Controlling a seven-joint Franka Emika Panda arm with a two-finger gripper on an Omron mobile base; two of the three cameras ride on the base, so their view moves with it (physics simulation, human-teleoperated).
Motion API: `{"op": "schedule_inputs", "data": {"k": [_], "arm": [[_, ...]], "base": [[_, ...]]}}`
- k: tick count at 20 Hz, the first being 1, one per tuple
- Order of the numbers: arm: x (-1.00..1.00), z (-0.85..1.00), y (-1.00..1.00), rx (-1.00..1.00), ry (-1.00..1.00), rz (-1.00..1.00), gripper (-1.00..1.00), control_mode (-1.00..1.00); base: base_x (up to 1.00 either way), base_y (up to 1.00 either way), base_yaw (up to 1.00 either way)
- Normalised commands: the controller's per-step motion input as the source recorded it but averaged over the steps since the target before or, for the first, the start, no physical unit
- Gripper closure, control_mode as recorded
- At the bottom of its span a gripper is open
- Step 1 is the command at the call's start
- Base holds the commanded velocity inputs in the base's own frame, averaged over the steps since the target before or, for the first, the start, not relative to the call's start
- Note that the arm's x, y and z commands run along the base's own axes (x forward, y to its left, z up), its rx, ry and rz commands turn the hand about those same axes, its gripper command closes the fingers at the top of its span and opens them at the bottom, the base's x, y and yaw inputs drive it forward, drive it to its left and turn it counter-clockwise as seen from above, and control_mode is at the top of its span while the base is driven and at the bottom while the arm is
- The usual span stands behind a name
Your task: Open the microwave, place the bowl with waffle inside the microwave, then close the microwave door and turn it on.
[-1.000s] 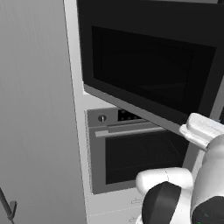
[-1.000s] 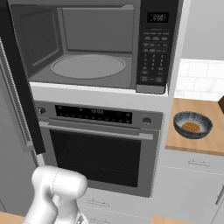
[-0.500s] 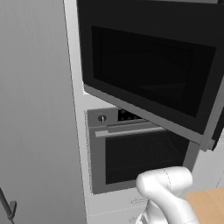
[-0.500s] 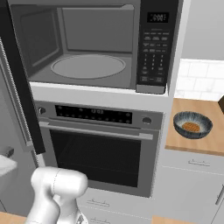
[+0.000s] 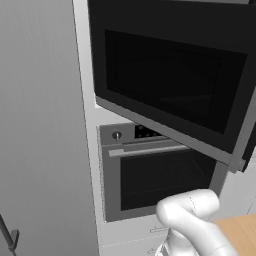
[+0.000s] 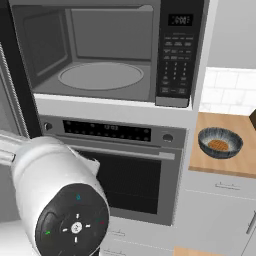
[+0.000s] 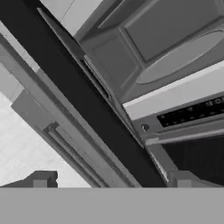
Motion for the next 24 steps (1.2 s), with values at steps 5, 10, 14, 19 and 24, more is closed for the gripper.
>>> {"op": "schedule_inputs", "data": {"k": [5, 10, 14, 19, 24], "arm": [[0.98, -0.04, -0.45, 0.31, -0.01, 0.59, -1.0, -1.0], [1.0, -0.37, -0.13, 0.24, -0.01, 0.43, -1.0, -1.0], [0.76, -0.28, 0.46, 0.06, 0.0, 0.04, -1.0, -1.0], [0.23, -0.02, 0.63, 0.0, 0.0, -0.04, -1.0, -1.0], [-0.16, 0.0, 0.84, -0.04, -0.01, -0.01, -1.0, -1.0]], "base": [[0.0, 0.0, 0.0], [0.0, 0.0, 0.0], [0.0, 0.0, 0.0], [0.0, 0.0, 0.0], [0.0, 0.0, 0.0]]}}
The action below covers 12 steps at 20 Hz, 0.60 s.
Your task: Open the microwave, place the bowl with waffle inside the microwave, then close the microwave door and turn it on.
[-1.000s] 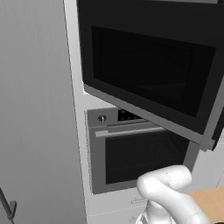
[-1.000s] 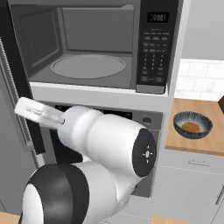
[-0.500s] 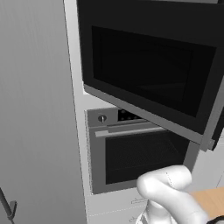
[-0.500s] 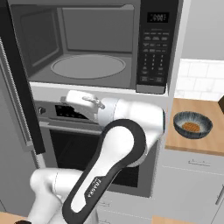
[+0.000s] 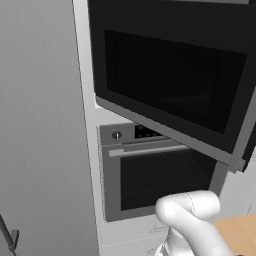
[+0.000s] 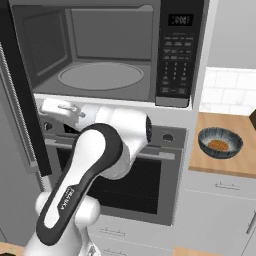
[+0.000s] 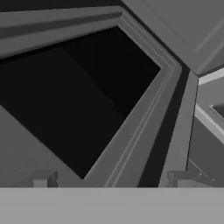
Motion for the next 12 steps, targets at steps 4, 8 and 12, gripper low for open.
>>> {"op": "schedule_inputs", "data": {"k": [4, 8, 12], "arm": [[-0.89, 0.01, 0.9, -0.08, -0.11, 0.0, -1.0, -1.0], [-1.0, 0.08, 0.77, -0.06, -0.17, 0.0, -1.0, -1.0], [-0.59, 0.02, 0.72, -0.01, -0.07, -0.05, -1.0, -1.0]], "base": [[0.0, 0.0, 0.0], [0.0, 0.0, 0.0], [0.0, 0.0, 0.0]]}}
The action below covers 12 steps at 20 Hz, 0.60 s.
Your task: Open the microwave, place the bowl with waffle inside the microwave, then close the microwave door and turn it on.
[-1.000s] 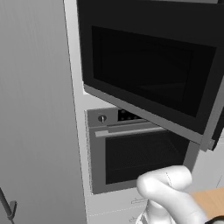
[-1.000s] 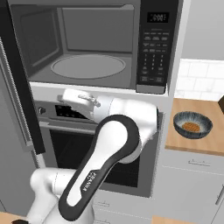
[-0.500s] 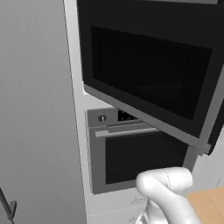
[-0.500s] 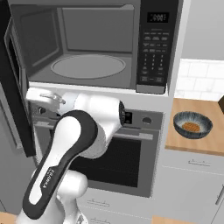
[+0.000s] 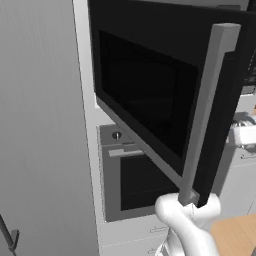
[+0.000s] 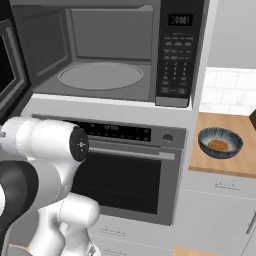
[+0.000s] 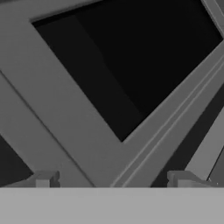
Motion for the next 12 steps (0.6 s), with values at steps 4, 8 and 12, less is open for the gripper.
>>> {"op": "schedule_inputs", "data": {"k": [4, 8, 12], "arm": [[0.0, 0.01, 0.61, 0.0, 0.0, -0.15, -1.0, -1.0], [0.0, 0.0, 0.56, 0.0, 0.02, -0.13, -1.0, -1.0], [0.0, -0.01, 0.51, -0.01, 0.03, -0.15, -1.0, -1.0]], "base": [[0.0, 0.0, 0.0], [0.0, 0.0, 0.0], [0.0, 0.0, 0.0]]}}
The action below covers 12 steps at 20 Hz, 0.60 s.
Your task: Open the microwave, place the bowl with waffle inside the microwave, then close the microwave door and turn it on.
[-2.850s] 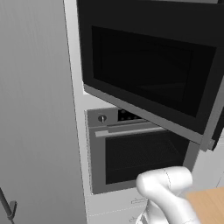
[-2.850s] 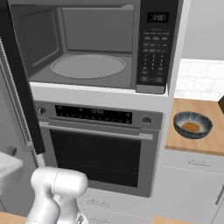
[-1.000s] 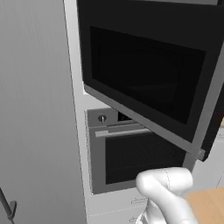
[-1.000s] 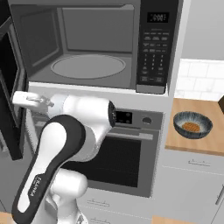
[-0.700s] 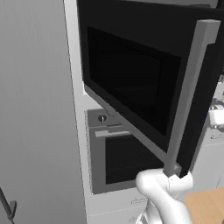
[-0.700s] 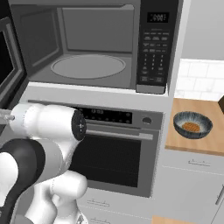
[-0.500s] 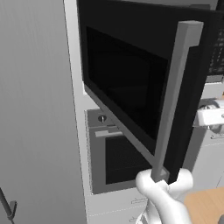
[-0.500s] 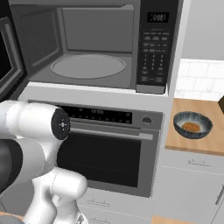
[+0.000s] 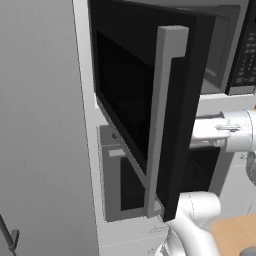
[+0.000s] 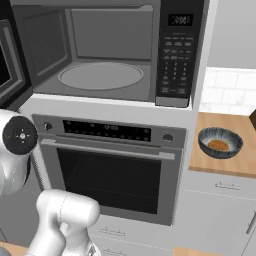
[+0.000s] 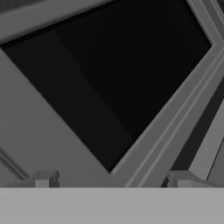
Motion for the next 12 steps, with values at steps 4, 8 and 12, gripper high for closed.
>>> {"op": "schedule_inputs", "data": {"k": [4, 8, 12], "arm": [[0.0, 0.0, 0.0, 0.0, 0.17, -0.18, -1.0, -1.0], [0.17, -0.08, -0.97, 0.0, 0.21, -0.35, -1.0, -1.0], [0.52, -0.5, -1.0, -0.08, 0.0, -0.24, -1.0, -1.0]], "base": [[0.0, 0.0, 0.0], [0.0, 0.0, 0.0], [0.0, 0.0, 0.0]]}}
